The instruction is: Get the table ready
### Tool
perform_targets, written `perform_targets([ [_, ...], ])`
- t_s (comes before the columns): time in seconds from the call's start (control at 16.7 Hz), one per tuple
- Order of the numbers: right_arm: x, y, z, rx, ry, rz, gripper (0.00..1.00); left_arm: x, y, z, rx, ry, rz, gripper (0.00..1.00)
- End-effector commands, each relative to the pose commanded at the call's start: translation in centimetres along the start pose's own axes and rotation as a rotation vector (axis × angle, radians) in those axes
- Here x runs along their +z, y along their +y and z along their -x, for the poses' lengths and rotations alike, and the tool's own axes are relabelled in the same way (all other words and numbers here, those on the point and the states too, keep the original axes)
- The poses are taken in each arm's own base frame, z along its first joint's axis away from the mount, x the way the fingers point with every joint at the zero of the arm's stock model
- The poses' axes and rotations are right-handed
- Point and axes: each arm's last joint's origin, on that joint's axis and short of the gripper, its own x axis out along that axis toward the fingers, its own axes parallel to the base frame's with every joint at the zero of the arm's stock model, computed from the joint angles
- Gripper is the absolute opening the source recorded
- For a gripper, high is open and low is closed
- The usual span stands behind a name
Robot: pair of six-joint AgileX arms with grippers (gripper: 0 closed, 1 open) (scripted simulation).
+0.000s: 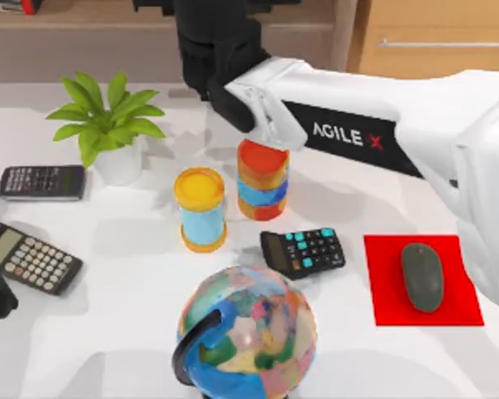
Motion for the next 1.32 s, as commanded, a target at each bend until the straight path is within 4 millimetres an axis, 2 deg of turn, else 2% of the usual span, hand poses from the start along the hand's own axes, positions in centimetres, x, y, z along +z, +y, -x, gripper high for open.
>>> perform_targets([
  [0.54,0.2,0.2,0.2,0.004,-0.002,-0.003,0.00,0.0,0.0,0.0,0.000,0.000,0.000,1.00],
  [1.02,1.6,0.1,4.0,0.004,0.000,-0.001,0.00,0.0,0.0,0.0,0.000,0.000,0.000,1.00],
  [1.32,1.5,0.0,3.9,0.001,0.002,-0.001,0.00,0.0,0.0,0.0,0.000,0.000,0.000,1.00],
])
